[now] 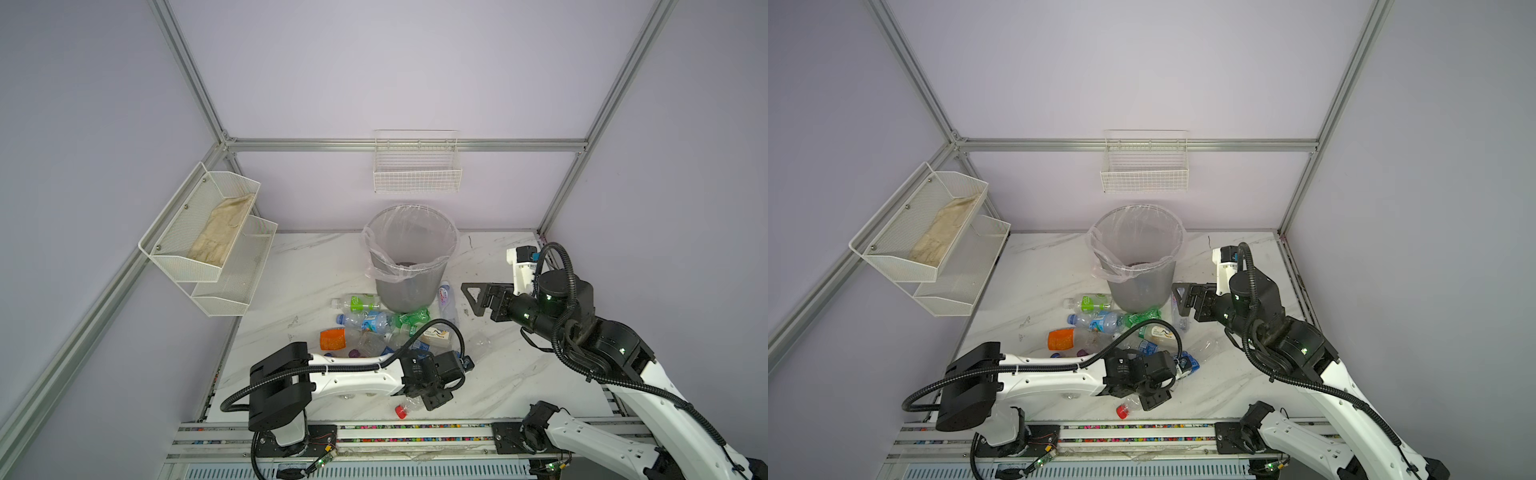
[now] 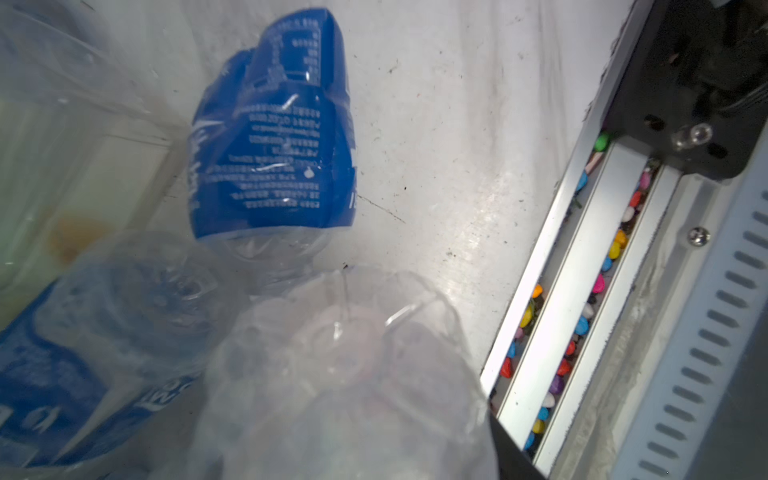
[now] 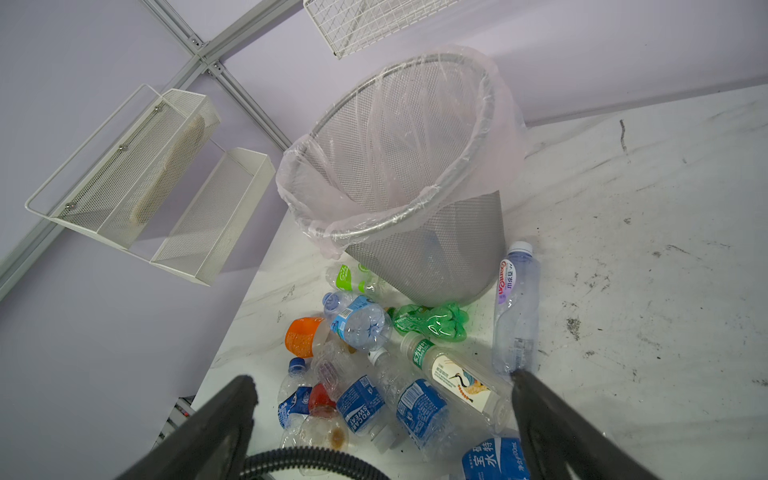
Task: Throw the plastic bottles in the bin
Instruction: 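Lift the red-labelled bottle with the left gripper and release it over the bin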
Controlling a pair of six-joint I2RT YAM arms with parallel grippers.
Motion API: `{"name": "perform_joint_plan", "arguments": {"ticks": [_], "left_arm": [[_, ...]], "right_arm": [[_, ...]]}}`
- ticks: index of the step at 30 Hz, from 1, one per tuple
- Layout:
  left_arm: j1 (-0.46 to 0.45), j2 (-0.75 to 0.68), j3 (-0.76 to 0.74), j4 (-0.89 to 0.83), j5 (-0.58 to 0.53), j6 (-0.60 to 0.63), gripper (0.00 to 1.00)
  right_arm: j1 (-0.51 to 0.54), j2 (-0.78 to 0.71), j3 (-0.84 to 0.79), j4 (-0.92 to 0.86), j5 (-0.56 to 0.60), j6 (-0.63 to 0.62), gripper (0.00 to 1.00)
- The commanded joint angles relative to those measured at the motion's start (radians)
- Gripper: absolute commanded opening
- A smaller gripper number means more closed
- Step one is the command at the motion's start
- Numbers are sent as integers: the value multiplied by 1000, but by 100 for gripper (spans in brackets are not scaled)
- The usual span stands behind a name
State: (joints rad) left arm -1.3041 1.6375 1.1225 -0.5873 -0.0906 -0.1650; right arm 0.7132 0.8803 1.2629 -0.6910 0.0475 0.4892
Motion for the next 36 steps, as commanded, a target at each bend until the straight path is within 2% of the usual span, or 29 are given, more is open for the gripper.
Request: {"name": "perform_joint_plan", "arguments": {"ticks": [1,13,19,22,26,31,36], "left_arm": [[-11,-81,69,-26,-39,-10,53],[-12,-337,146,-99,-147,5,51],[4,-411,259,-144,-215,38,50],[49,-395,381,-201,-227,66,48],[162,-332,581,-263,-207,113,47],[290,-233,816,-294,-173,179,47],[382,-77,1045,-309,-152,221,47]], "right_arm": [[0,-19,9,4,36,21,97],[0,-43,-6,-18,110,67,97],[1,-55,-27,-21,115,90,97],[0,-56,-47,-19,107,104,97],[0,-72,-84,-16,92,125,97],[0,-108,-121,-18,77,142,97],[0,-124,-161,-18,52,147,97]]}}
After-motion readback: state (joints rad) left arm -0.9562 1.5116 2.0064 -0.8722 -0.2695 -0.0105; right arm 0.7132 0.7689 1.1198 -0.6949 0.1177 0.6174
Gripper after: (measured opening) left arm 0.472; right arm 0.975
